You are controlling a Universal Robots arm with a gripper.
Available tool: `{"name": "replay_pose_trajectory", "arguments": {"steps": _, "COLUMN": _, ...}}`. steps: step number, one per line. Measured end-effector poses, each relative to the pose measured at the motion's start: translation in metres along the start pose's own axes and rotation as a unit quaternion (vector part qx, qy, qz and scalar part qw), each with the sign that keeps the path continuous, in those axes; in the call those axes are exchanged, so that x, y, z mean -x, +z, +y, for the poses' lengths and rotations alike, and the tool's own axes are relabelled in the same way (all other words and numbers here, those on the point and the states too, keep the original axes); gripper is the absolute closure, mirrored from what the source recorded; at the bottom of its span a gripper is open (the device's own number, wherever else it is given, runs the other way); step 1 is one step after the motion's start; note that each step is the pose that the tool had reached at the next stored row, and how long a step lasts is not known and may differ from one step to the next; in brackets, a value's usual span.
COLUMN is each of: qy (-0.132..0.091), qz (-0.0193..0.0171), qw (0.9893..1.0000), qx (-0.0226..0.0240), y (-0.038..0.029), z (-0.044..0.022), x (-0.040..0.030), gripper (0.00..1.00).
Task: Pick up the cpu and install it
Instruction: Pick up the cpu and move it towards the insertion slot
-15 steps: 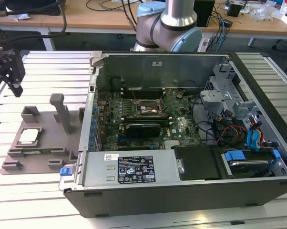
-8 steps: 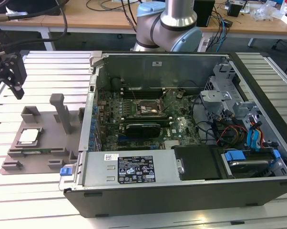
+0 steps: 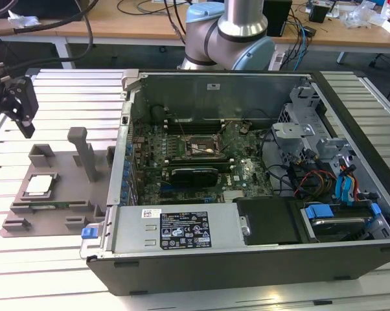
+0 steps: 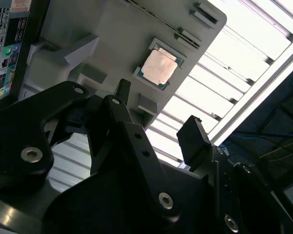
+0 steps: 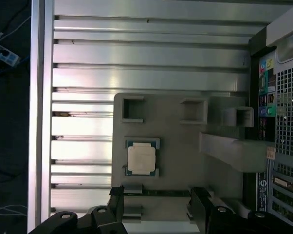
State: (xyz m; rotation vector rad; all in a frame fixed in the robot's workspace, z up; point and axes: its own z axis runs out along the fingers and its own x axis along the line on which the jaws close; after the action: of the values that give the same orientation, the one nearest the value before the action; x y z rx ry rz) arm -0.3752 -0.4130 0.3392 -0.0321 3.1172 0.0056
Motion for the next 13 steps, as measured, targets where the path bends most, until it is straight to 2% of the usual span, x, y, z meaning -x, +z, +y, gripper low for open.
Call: {"name": "replay_pose_trajectory", "arguments": {"steps": 13, "qy": 0.0, "qz": 0.0, "qw": 1.0, "qx": 0.0, "y": 0.0106, "z": 0.0, "x": -0.0003, "gripper": 0.34}}
